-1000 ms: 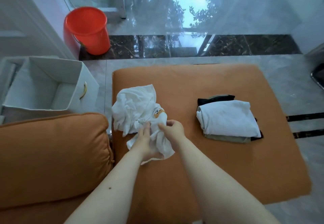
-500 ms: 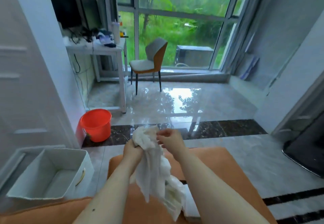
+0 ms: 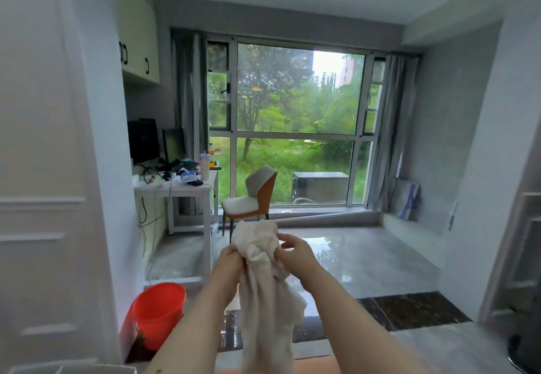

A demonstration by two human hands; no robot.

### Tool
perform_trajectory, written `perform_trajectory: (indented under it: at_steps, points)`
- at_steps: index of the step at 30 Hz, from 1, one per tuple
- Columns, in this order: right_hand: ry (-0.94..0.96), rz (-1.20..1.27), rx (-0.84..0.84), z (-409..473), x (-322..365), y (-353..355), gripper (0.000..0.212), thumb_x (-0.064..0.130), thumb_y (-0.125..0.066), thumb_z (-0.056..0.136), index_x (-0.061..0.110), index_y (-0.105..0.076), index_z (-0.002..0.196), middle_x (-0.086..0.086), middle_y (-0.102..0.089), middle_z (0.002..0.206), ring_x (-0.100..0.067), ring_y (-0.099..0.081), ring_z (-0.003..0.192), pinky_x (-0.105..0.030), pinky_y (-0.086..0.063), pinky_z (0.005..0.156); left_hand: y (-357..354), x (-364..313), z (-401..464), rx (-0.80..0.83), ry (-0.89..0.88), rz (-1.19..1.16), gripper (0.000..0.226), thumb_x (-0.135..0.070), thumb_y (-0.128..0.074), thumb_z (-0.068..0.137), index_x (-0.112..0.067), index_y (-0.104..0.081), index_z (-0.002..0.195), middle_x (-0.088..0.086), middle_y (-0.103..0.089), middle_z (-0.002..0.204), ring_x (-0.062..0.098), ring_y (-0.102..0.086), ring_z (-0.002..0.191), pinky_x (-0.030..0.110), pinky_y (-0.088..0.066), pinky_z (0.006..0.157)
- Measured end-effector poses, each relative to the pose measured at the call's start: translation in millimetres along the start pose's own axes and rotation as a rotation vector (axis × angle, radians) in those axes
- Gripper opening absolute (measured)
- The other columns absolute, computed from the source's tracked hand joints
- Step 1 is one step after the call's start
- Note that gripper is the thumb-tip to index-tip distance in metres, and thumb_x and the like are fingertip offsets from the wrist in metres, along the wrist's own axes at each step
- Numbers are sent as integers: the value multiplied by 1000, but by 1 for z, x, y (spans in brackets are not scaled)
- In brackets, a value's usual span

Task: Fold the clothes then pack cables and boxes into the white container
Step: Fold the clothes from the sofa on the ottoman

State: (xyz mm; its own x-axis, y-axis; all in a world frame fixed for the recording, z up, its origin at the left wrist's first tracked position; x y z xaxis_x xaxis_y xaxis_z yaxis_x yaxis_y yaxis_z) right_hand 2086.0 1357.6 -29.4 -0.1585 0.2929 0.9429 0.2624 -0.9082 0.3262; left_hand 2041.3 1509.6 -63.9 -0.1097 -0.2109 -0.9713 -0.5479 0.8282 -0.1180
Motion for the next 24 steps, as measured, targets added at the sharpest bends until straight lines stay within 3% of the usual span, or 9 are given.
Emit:
perform_trajectory:
  at_steps: [3,5,8,9,12,14,18,21,24]
  points:
    - [-11,19,77,0,16,1,26,23,-58,88,11,-65,110,-9,-62,111,-21,-56,94,-27,-44,70,1,-18,0,5,11,-42,32,-12,-49,95,-7,-58,64,9,-53,54,21,-46,53,21,-39,40]
    - [26,37,82,0,28,3,14,24,-57,90,12,-63,94,-8,-60,98,-18,-53,85,-25,-40,62,3,-29,-3,-5,37,11,25,-8,-43,99,6,-62,90,13,-47,65,26,-43,58,29,-38,46]
    - [116,41,-36,2,51,11,11,21,-54,90,16,-54,80,-7,-55,84,-18,-47,74,-26,-36,57,9,-39,-5,24,13,135,35,-4,-34,101,13,-41,131,15,-46,92,42,-50,100,25,-49,81]
    - [146,53,-65,1,58,13,11,19,-55,89,14,-52,80,-9,-53,81,-19,-45,70,-27,-35,54,11,-44,-7,6,-20,191,31,-7,-33,101,2,-45,129,10,-48,93,34,-54,107,29,-47,88]
    - [211,64,-88,-1,77,19,10,16,-59,87,12,-52,81,-7,-48,72,-18,-41,61,-24,-31,45,27,-58,-14,-1,-207,171,22,-13,-35,100,-15,-55,109,3,-57,89,13,-55,74,26,-47,64]
    - [244,27,-70,0,84,21,9,17,-60,86,13,-55,81,-4,-51,72,-14,-42,58,-23,-32,44,33,-70,-19,18,-284,124,21,-21,-35,100,-17,-56,99,4,-59,100,12,-55,79,24,-44,65]
    - [281,8,-32,0,93,17,7,15,-65,84,12,-58,86,0,-52,71,-9,-39,54,-12,-29,36,7,-83,-36,355,-204,240,28,-45,-51,92,-29,-56,115,-4,-63,112,18,-61,105,32,-49,83]
    - [302,15,-36,-2,97,15,8,13,-67,83,11,-60,86,5,-49,64,-6,-38,53,-8,-28,34,-9,-82,-44,474,-295,413,43,-28,-70,84,-23,-56,124,3,-65,118,20,-61,110,33,-49,93]
    - [305,21,-62,-2,97,18,9,13,-68,81,13,-59,81,4,-51,64,-9,-44,60,-14,-34,48,-17,-82,-45,456,-401,442,24,-22,-68,85,-15,-66,108,3,-68,101,18,-62,96,27,-51,80]
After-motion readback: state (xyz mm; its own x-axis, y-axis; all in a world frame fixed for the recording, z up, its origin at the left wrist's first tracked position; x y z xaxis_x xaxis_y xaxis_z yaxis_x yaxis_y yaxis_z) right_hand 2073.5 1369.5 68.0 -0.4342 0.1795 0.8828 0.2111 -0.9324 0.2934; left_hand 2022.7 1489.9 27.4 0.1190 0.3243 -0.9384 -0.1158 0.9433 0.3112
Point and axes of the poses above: each hand's wrist, its own z-axis towards the middle knuckle, its own y-axis out of the back of the hand, x = y × z, the point moved 7 cm from there along z, towards the middle knuckle
